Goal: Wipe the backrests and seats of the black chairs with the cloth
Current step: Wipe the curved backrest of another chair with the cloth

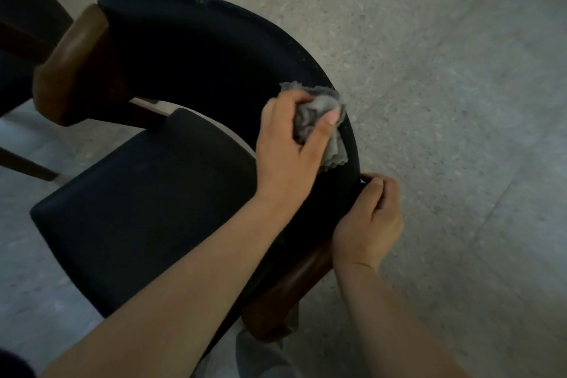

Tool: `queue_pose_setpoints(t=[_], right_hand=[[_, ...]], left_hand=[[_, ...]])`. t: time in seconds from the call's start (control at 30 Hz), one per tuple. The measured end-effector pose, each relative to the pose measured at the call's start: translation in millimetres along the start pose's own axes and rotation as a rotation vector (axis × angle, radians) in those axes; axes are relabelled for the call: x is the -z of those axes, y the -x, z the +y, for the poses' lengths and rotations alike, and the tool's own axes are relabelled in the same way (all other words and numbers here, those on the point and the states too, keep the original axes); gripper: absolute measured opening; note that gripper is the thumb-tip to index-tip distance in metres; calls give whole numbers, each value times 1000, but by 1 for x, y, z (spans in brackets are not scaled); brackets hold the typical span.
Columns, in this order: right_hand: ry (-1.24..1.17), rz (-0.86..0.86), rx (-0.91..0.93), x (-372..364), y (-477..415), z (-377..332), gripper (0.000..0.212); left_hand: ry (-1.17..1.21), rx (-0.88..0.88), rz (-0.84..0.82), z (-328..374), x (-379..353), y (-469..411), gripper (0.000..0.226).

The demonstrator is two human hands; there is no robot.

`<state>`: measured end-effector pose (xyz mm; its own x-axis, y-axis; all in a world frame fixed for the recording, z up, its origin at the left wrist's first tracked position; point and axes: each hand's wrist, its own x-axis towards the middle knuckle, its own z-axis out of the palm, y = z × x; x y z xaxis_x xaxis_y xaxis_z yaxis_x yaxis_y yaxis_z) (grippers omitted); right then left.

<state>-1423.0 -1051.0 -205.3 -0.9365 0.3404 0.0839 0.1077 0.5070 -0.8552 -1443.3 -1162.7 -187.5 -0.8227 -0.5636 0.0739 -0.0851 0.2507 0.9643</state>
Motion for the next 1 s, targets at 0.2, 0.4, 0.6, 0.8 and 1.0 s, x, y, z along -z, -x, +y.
queue_pose_setpoints(t=[0.2, 0.4, 0.6, 0.8, 1.0], right_hand=[[70, 6, 15, -1, -2, 2, 25], [87, 13, 26, -1, -2, 2, 23], [94, 25, 38, -2, -1, 4, 24], [92, 26, 41, -2, 0, 5, 25], [99, 20, 34, 0, 0, 4, 26]], left_hand=[[-278, -258, -69, -10, -26, 0, 39], [-426, -307, 64, -13, -35, -22, 41], [-183, 44, 203, -32, -34, -13, 46], [-214, 211, 165, -69, -24, -3, 53], [-244, 371, 136, -99, -21, 4, 52]])
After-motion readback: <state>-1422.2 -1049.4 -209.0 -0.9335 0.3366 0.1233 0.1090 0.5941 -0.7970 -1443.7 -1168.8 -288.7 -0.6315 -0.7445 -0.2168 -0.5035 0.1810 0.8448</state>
